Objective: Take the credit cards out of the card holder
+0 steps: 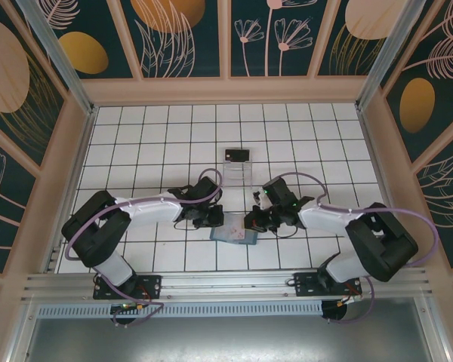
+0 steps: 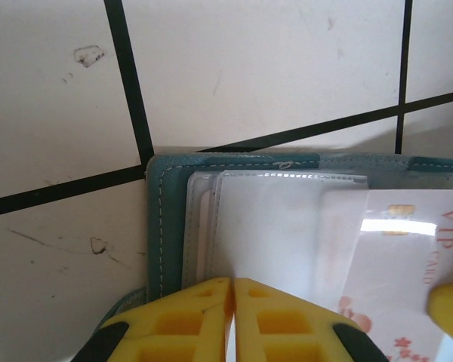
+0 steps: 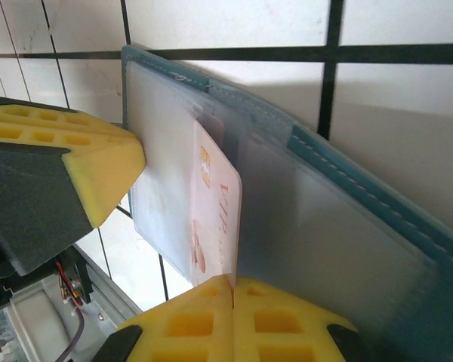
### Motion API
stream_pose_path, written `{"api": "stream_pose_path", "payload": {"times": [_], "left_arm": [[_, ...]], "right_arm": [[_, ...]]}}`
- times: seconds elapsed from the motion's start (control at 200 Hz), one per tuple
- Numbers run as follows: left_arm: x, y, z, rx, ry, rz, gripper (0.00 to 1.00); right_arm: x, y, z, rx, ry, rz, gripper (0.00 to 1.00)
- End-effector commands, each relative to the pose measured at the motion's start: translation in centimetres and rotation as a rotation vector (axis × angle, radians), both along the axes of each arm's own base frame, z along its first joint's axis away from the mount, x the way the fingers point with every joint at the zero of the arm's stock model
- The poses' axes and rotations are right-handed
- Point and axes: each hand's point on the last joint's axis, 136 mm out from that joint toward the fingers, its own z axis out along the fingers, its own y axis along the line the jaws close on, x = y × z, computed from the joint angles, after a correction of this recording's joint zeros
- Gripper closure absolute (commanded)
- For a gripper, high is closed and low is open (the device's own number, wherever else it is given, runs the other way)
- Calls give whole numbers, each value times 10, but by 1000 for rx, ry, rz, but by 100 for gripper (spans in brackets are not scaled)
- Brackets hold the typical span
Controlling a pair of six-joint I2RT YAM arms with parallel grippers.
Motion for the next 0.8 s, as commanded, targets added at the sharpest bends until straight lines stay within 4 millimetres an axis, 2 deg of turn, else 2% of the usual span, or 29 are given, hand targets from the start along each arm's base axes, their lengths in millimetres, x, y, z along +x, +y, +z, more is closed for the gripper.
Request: {"api": "stream_pose_path", "payload": {"times": [0.0,0.13,0.195,0.27,0.275,0.3,0.41,0.575,0.796], "left_arm": [[-19,41,-29,150,70,29,87],[-20,40,-22,121,63,51,87],[-18,39,-18,109,57,63,87],[-17,37,-13,95,49,69,87],[-17,37,-12,94,48,69,87],[-16,36,-10,89,46,70,87],[-14,35,-4,77,31,78,86],[-2,30,13,57,-21,91,85],[14,21,39,-3,-107,113,84]], "right_arm": [[-3,-26,-3,-86,2,-50,97],[8,-37,15,-94,-53,-62,97],[20,-42,28,-106,-103,-65,97],[29,-40,42,-109,-160,-31,97],[35,-44,44,-112,-171,-48,97],[42,-46,50,-118,-200,-49,97],[64,-47,68,-148,-312,2,97],[94,-40,91,-203,-481,155,100],[122,-31,109,-309,-729,509,100]]}}
